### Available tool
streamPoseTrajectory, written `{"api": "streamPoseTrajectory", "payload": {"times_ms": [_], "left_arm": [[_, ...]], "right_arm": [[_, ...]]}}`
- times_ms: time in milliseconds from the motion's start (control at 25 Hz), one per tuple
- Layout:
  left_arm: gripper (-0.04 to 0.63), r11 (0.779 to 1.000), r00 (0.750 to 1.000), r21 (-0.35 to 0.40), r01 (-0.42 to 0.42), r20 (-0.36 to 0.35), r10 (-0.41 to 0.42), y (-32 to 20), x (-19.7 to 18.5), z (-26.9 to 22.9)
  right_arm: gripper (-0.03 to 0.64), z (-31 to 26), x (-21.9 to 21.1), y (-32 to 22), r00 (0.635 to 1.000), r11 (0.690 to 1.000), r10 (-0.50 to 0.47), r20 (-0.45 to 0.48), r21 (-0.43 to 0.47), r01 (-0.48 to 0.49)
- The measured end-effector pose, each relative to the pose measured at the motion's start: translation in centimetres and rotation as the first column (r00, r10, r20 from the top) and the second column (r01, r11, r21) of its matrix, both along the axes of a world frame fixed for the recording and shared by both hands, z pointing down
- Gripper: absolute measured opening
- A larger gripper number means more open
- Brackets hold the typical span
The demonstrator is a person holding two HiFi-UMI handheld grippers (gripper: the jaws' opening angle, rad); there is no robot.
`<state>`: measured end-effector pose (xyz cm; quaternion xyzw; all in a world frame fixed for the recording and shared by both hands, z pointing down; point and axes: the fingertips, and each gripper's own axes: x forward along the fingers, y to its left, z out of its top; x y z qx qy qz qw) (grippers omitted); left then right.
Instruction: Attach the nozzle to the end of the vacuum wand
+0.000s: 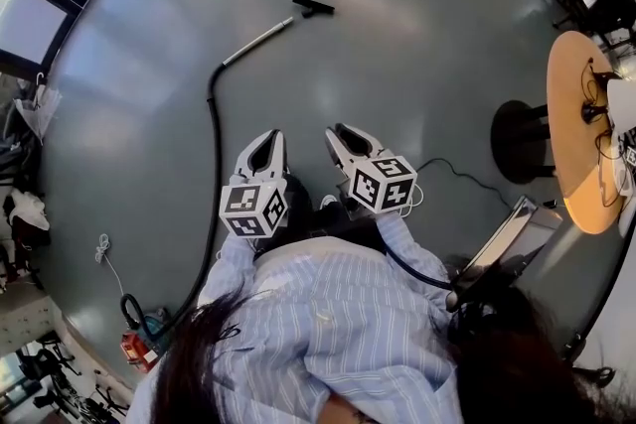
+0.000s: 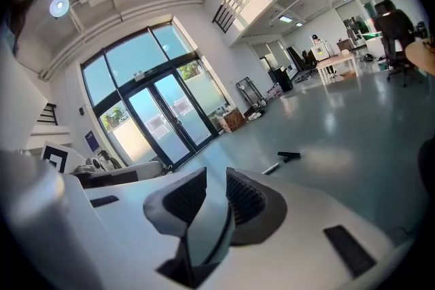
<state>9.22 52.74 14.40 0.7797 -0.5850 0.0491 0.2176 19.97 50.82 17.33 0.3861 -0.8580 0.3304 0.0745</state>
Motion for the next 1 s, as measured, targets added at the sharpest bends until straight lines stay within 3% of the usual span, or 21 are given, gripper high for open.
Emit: {"api": "streamPoseTrajectory", "payload": {"times_ms": [160, 360, 680, 1000], "left_arm": [[0.006, 1.000, 0.999, 0.001, 0.014, 0.036, -0.014, -2.7, -2.3, 0.8], [0.006, 0.999, 0.999, -0.014, 0.033, -0.001, -0.033, -8.2, -6.0, 2.1], [0.006, 0.999, 0.999, 0.006, -0.037, 0.032, 0.037, -20.4, -14.3, 0.9], [0.006, 0.995, 0.995, 0.016, -0.099, -0.014, 0.100, -28.1, -18.8, 0.8]], "right_arm": [[0.094, 0.6, -1.9, -2.4, 1.000, 1.000, -0.013, 0.013, -0.014, 0.013], [0.094, 0.9, -4.6, -7.1, 0.998, 1.000, 0.001, 0.058, -0.027, 0.001], [0.094, -0.1, -11.9, -18.8, 0.998, 0.998, 0.059, 0.011, -0.035, -0.059], [0.094, -0.8, -17.4, -26.5, 0.995, 0.994, 0.098, -0.014, -0.044, -0.099]]}}
